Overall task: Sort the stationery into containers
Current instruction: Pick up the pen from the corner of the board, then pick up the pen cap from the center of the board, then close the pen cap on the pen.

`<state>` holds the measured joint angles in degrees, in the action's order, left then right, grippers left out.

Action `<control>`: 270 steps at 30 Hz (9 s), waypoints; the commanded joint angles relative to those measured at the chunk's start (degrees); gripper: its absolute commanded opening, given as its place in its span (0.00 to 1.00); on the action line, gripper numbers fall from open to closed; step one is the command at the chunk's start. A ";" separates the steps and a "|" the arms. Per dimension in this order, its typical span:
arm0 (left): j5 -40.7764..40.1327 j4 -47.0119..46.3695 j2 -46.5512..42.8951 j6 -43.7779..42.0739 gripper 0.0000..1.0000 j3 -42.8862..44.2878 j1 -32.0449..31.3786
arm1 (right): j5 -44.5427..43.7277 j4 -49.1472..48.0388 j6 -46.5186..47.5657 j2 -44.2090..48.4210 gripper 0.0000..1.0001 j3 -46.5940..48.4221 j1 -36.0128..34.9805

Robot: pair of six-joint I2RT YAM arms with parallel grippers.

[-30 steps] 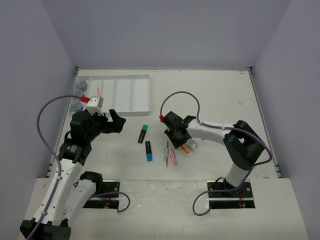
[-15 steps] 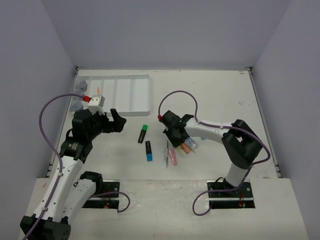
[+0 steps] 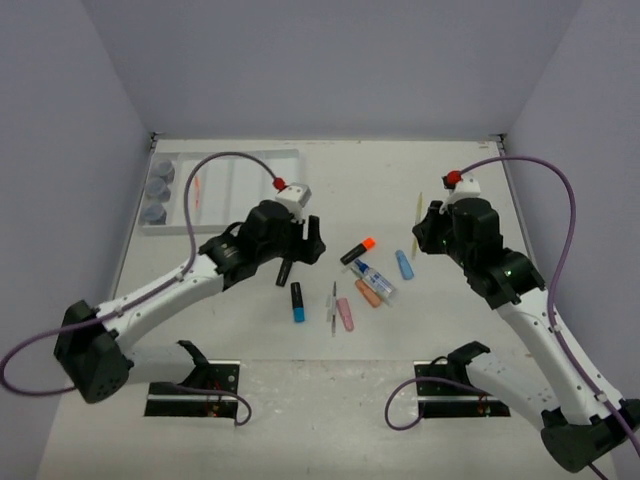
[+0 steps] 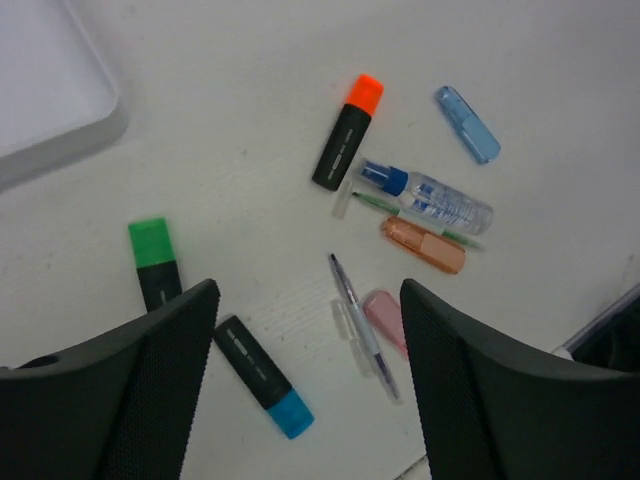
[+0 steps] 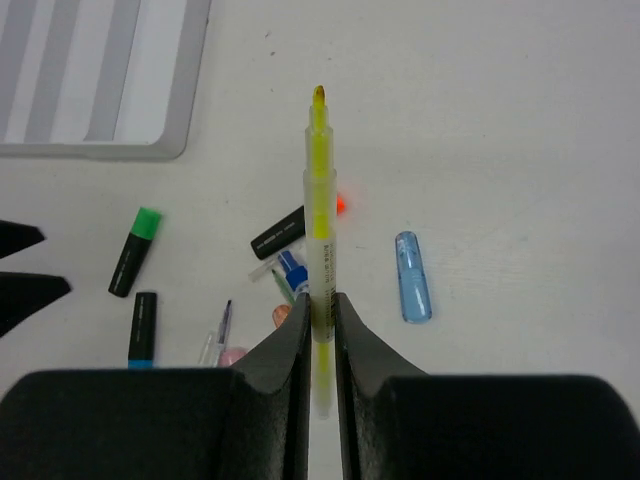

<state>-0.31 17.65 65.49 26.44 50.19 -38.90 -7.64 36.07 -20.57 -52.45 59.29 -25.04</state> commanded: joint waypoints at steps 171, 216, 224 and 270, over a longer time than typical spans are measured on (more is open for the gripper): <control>0.92 -61.80 -8.21 15.55 0.30 -17.65 -13.40 | 26.69 -51.08 -4.90 1.80 0.00 -13.50 -18.99; 3.92 -50.70 -13.91 -2.36 0.42 -5.47 -12.34 | 50.10 -47.54 0.32 -5.20 0.00 -9.75 -19.26; 10.06 -52.17 -10.79 0.07 0.40 -3.49 -11.90 | 49.65 -45.44 1.59 -5.22 0.00 -8.88 -19.43; 7.50 -24.11 -8.34 1.47 0.00 8.30 4.04 | 45.76 -48.69 -3.80 -17.82 0.74 0.05 -12.40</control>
<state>2.79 -16.73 53.70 31.93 51.19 -39.15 42.60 -3.93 -22.61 -73.03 61.90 -37.88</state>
